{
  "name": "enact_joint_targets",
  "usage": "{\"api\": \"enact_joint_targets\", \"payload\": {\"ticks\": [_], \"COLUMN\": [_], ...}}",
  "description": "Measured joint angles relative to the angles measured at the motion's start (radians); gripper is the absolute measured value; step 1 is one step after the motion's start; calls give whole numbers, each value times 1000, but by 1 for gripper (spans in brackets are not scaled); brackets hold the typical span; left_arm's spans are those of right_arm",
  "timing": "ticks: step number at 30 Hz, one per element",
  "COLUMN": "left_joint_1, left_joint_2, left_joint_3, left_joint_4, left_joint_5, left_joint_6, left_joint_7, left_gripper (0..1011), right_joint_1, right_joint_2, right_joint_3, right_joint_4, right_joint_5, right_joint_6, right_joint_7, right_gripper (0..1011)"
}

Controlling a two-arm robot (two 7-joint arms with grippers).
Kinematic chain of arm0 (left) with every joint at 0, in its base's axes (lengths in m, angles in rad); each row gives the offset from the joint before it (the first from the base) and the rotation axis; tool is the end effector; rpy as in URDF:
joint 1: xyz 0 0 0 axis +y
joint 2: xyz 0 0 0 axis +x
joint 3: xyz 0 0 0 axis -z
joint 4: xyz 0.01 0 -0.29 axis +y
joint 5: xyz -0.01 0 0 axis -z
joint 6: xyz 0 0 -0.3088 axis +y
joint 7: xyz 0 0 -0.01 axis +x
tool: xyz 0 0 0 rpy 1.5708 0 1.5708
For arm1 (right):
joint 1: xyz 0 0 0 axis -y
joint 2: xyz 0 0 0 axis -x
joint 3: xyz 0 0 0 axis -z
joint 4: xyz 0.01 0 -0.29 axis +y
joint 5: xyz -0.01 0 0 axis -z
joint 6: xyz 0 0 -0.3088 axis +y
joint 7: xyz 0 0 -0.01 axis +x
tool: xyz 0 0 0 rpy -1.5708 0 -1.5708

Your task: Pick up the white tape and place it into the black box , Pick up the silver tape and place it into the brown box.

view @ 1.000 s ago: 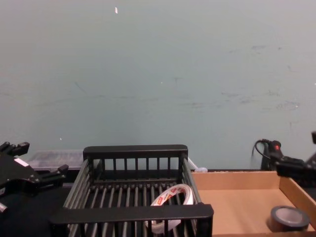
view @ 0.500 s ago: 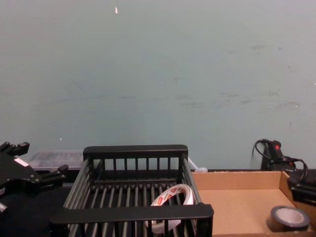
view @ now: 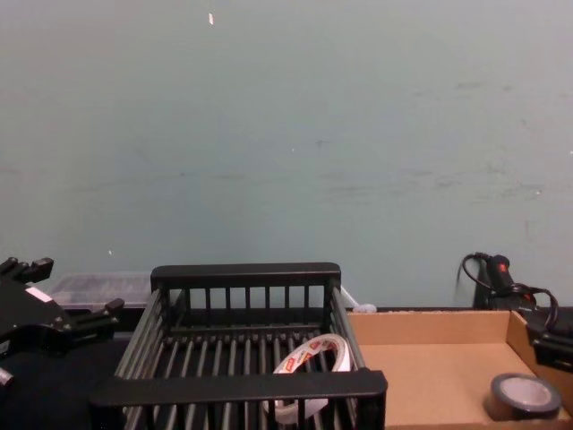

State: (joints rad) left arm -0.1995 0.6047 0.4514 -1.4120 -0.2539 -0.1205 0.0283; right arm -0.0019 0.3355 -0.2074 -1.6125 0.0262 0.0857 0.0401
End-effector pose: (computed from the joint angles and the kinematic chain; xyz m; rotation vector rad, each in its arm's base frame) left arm 0.3581 0.0827 -0.3023 0.3045 -0.2850 1.2480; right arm 0.3213 -0.0307 -0.2944 -0.3042 -0.1684 -1.3172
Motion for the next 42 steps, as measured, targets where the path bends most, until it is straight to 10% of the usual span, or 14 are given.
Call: {"api": "enact_joint_targets", "payload": {"ticks": [42], "left_joint_1": [0], "left_joint_2": [0], "left_joint_3": [0], "left_joint_4": [0], "left_joint_5": [0], "left_joint_6": [0], "left_joint_7": [0], "left_gripper": [1001], "right_joint_1": [0], "right_joint_2": [3], "right_joint_3": [-4], "right_joint_4": [-2], "right_joint_5": [1], "right_joint_6": [-4], "right_joint_7": [2], "right_gripper": [1002]}}
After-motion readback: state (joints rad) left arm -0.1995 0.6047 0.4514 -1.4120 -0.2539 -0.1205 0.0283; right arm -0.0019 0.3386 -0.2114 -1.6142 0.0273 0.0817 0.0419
